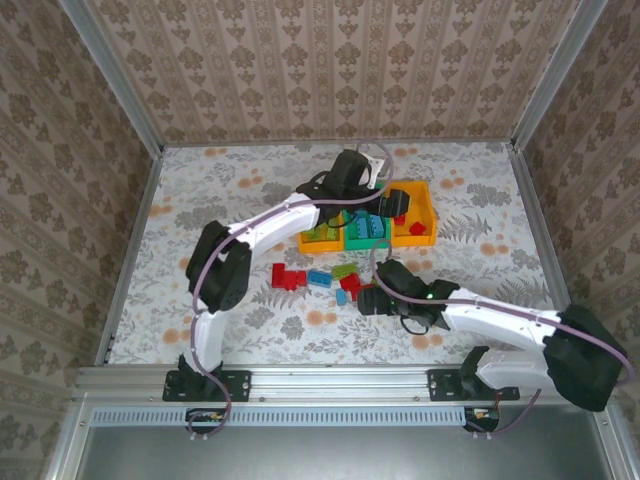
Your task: Sort the legos into containers by color
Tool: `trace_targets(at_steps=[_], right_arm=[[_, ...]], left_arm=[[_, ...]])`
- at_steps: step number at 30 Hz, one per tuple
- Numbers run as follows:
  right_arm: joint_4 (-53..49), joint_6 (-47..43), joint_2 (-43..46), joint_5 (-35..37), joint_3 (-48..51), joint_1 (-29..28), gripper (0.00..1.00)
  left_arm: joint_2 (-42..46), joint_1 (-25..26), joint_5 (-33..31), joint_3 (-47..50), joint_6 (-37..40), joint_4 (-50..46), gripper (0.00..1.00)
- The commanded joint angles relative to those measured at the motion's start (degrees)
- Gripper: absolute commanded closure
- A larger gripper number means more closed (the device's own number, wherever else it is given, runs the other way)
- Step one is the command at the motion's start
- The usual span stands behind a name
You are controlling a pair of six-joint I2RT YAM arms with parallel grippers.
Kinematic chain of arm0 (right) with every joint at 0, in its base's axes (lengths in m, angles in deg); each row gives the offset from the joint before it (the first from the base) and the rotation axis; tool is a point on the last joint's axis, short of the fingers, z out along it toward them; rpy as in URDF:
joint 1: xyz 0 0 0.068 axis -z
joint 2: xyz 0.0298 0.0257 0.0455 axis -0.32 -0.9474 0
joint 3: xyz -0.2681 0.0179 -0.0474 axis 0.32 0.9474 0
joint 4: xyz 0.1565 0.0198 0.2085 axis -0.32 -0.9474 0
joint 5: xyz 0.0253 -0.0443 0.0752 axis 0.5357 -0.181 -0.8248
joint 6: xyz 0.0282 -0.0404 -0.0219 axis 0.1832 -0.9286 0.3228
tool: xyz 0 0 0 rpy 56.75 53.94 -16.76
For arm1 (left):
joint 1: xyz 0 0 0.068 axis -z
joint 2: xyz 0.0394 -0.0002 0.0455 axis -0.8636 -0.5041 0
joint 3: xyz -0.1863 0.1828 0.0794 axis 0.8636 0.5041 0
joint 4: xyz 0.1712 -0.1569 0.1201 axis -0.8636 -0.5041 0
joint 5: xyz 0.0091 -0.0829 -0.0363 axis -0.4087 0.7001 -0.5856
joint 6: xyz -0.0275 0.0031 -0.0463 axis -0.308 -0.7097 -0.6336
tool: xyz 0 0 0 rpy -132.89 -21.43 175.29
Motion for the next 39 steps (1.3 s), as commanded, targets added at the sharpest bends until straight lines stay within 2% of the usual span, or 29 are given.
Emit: trace_targets(at_steps=[1,9,19,24,27,31,33,36,39], right_arm=[[1.18,0.98,-4.31,4.45,-3.37,-2.03,0.14],[2.17,0.71,-12.77,6.43,-6.28,-3.21,0.13],[2.62,-0.15,-18.54,6.97,-9.32,-3.15,0.14],[1.34,-0.82,-21.30,8.01,-11.38,-3.09,0.18],[0.32,-1.18,-22.18,8.90,-12.14,-3.03,0.28],[-0.81,-1.40,-20.87,9.09,-12.13,-2.99,0.42],[-1.38,-1.34,-18.69,9.11,-11.69,-3.07,0.47],[-1.92,-1.86,-13.75,9.10,-10.86,-2.67,0.47],[-3.29,-3.68,-8.76,8.72,-10.89,0.40,0.46]], left_arm=[[5.67,-0.02,-4.18,5.52,2.32,2.70,0.00],[15.46,-0.73,-8.21,17.04,2.43,4.24,0.00],[21.25,-1.37,-10.42,24.69,1.73,4.82,0.00],[22.66,-1.68,-10.87,26.80,1.30,4.80,0.00],[23.78,-1.86,-11.30,28.30,0.93,4.88,0.00],[25.63,-2.08,-12.34,30.34,0.75,4.35,0.00],[26.73,-2.16,-13.10,31.58,0.77,4.08,0.00],[28.64,-2.16,-14.32,33.37,1.16,3.08,0.00],[30.66,-2.16,-15.94,35.44,1.33,2.06,0.00]])
